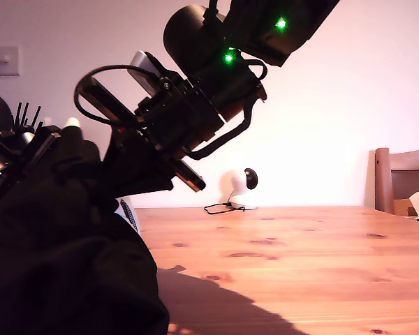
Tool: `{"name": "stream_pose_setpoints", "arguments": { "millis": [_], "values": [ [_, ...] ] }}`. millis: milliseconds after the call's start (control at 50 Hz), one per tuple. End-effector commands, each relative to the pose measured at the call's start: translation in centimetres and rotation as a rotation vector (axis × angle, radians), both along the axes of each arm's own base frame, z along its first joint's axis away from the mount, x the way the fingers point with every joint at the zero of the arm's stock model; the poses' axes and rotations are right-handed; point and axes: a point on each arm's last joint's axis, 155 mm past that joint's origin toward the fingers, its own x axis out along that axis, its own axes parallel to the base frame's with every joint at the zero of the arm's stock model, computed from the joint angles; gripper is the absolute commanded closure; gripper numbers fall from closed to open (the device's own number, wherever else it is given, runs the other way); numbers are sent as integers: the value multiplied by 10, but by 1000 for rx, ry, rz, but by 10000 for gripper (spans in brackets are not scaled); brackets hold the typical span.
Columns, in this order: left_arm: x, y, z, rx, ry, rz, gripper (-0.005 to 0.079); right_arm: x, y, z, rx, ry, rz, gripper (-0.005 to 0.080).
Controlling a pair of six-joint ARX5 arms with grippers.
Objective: Fold the shorts in front of you. After folding it, place it to the left side.
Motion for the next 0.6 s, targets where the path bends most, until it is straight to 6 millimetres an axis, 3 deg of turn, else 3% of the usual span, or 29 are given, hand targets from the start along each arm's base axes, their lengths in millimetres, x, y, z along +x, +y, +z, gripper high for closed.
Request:
{"name": "stream_pose_setpoints", "arguments": {
  "millis": [0, 180, 380, 580],
  "values": [
    [7, 6, 18, -12, -58, 20, 761, -6, 3, -6, -4, 11, 20, 763],
    [22, 27, 53, -2, -147, 86, 761, -8, 5, -4, 10, 19, 28, 763],
    [25, 53, 76, 72, -224, 155, 761, -7, 15, 5, 53, -5, 27, 763],
    [24, 58, 103, 75, -313, 173, 761, -22, 27, -17, 26, 17, 60, 763]
  ]
}}
